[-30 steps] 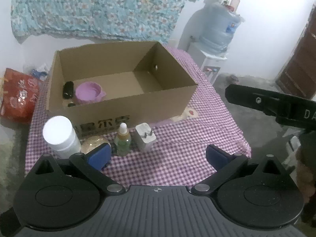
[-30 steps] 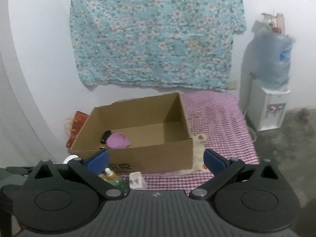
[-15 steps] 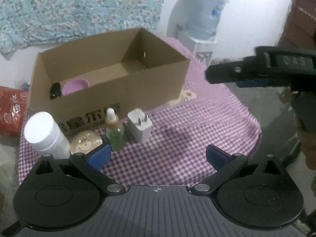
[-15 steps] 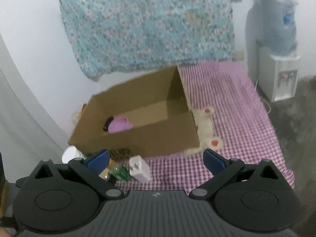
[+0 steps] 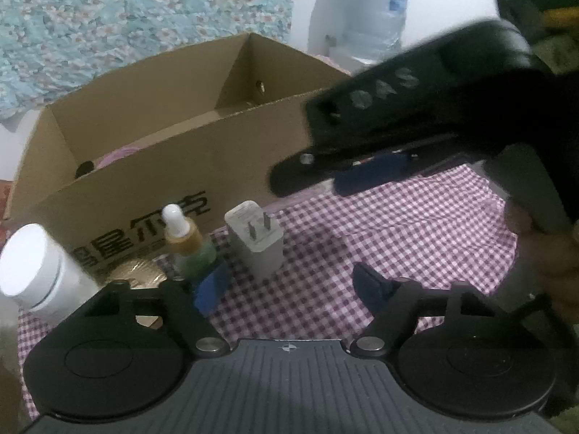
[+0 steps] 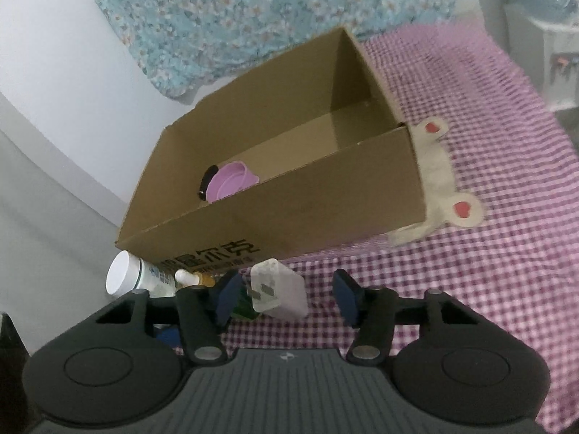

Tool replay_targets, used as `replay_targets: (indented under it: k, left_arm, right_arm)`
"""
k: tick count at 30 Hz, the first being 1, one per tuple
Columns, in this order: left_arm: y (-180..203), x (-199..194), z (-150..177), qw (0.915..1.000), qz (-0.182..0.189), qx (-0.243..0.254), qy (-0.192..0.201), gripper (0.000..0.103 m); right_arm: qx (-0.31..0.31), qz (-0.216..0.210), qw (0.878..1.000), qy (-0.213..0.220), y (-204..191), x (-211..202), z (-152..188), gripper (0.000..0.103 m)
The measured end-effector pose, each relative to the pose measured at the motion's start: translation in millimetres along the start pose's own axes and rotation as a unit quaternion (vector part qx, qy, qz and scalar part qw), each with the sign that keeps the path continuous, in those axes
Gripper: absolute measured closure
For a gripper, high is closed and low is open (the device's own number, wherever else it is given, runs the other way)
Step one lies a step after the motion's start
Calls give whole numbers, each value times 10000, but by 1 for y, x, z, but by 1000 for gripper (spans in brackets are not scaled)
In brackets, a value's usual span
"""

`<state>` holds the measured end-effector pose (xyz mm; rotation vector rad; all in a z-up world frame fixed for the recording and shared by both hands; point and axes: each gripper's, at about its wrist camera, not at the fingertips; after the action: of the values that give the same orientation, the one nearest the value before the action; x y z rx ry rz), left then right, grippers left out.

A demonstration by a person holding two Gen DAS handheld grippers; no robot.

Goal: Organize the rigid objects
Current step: 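Grasp the white charger plug with the right gripper, then carry the white charger plug into the box and release it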

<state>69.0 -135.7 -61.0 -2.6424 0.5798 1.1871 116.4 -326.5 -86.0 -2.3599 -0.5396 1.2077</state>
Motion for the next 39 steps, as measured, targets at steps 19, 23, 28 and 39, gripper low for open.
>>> replay_targets:
  k: [19, 23, 28, 39]
  left_arm:
    - [-3, 25, -13, 9983, -368, -427, -144, 58]
    - [-8, 30, -17, 9969, -435, -623, -184, 66]
    - [-12, 31, -20, 9961, -431, -758, -158, 72]
    - [0, 25, -21, 9972, -50, -748, -63, 73]
  right_arm:
    - [598, -601, 9933, -787, 19, 49, -16, 58]
    - [789, -704, 9900, -929, 25, 56, -17, 67]
    - [895, -765, 9888, -918, 29, 54, -16, 70]
    - [1048, -517, 9893, -872, 38, 31, -8, 72]
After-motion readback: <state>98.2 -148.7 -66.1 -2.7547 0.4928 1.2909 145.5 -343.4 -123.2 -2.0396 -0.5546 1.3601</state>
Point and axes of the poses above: each gripper's, at about its wrist camera, not at the fingertips, and x roughly the way its jaws point, y to its right, z to its underside, and after that the axes turned 1 degree about x, right-handed
